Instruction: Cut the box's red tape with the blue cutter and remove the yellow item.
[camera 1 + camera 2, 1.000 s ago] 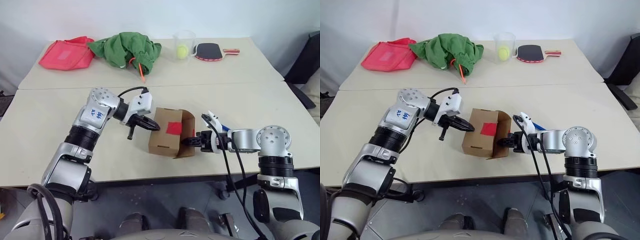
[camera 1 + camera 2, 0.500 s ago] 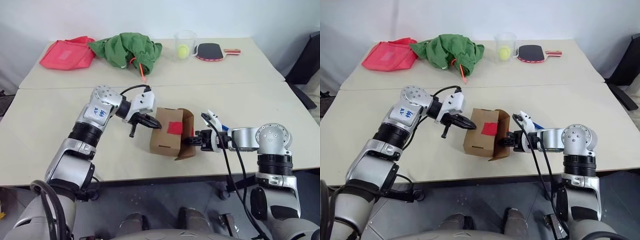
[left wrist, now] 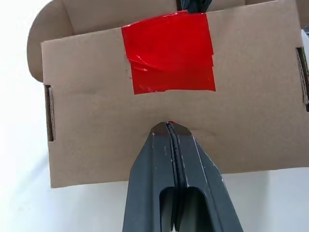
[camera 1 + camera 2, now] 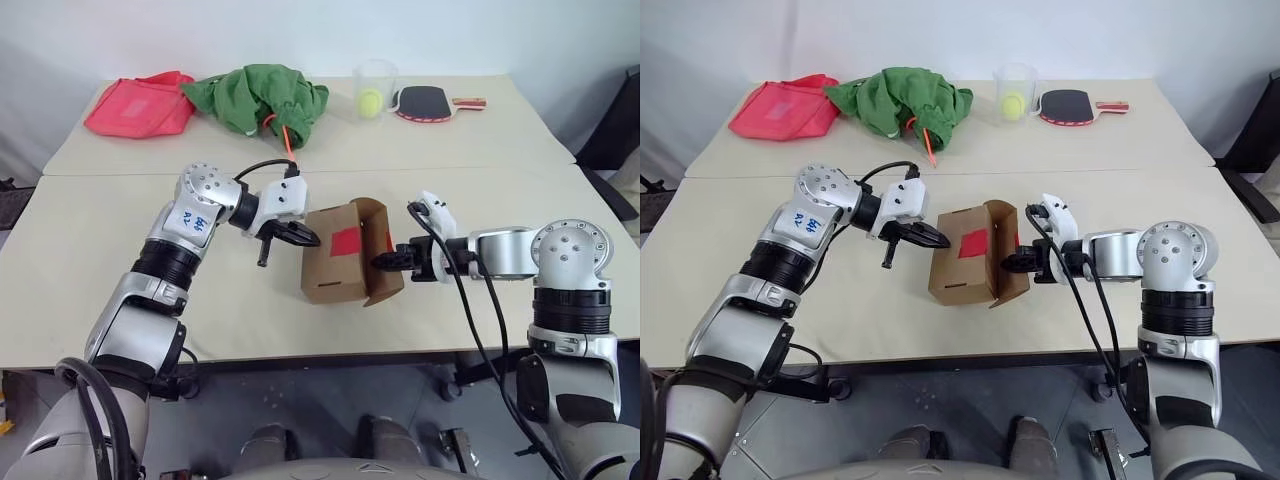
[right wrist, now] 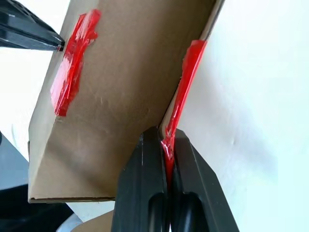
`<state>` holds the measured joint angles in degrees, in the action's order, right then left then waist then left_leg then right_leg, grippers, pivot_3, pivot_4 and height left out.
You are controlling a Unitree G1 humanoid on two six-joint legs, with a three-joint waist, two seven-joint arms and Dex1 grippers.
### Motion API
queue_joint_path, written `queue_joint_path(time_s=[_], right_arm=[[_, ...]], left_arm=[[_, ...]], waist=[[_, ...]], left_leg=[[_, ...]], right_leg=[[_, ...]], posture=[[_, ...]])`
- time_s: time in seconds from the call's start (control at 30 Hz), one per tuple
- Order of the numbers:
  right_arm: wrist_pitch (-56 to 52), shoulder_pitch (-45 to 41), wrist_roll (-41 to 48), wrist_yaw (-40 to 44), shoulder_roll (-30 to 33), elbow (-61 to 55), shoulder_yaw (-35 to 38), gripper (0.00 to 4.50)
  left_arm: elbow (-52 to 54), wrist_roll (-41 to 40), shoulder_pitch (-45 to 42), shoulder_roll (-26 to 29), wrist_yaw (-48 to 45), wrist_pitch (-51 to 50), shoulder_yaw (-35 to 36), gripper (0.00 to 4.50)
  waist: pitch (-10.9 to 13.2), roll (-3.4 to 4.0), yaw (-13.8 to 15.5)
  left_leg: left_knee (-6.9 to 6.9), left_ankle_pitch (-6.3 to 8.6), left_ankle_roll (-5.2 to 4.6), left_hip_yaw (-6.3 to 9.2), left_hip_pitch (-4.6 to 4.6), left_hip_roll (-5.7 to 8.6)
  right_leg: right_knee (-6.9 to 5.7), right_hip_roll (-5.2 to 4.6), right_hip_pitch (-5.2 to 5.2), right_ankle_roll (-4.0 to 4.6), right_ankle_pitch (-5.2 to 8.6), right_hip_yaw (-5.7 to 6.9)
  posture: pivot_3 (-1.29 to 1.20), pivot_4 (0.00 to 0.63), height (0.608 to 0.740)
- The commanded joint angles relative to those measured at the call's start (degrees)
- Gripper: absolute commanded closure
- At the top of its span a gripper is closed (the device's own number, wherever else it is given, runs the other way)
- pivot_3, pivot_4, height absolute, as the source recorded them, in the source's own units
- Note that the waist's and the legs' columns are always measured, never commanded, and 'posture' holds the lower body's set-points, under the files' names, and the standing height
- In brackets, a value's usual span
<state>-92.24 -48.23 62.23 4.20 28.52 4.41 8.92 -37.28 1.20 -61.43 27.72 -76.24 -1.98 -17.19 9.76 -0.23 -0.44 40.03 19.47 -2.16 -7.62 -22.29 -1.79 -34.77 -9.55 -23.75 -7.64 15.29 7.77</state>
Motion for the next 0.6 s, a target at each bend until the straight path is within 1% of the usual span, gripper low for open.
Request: queue_joint_path(time_s=[0.03, 0.17, 0.33, 0.6], right_arm=[[-0.26, -4.22, 4.39, -0.23, 0.70, -3.60, -0.01, 4.47], [-0.26, -7.36, 6.58, -2.21, 1.84, -3.66, -2.66, 4.47], [-0.26, -9.88, 9.44, -4.68, 2.28, -3.10, -3.38, 4.47], [-0.26, -11.12, 16.62, -10.21, 2.41, -3.81, -5.31, 4.47]], left_arm=[[-0.78, 3.17, 3.43, -0.62, -0.09, -1.63, -3.26, 4.50], [0.33, 3.04, 4.19, -0.52, 0.22, -2.58, -2.64, 4.50], [1.00, 2.92, 4.73, -0.42, 0.49, -3.40, -2.25, 4.50], [2.35, 2.63, 5.86, -0.60, 1.11, -4.96, -1.43, 4.50]], waist=[[0.00, 0.00, 0.02], [0.00, 0.00, 0.07], [0.00, 0.00, 0.42], [0.00, 0.01, 0.88]], left_leg=[[0.00, 0.00, 0.00, 0.00, 0.00, 0.00], [0.00, 0.00, 0.00, -0.01, 0.00, 0.00], [0.01, 0.00, -0.03, 0.01, 0.00, 0.01], [0.01, 0.00, -0.08, 0.10, -0.01, 0.07]], right_leg=[[0.00, 0.00, 0.00, 0.00, 0.00, 0.00], [0.01, 0.00, -0.01, 0.00, 0.00, 0.00], [0.03, -0.03, 0.01, 0.00, 0.00, 0.00], [0.05, -0.09, 0.06, 0.00, 0.00, 0.01]], posture=[[0.00, 0.150, 0.740], [0.00, 0.150, 0.740], [0.00, 0.150, 0.740], [0.00, 0.150, 0.740]])
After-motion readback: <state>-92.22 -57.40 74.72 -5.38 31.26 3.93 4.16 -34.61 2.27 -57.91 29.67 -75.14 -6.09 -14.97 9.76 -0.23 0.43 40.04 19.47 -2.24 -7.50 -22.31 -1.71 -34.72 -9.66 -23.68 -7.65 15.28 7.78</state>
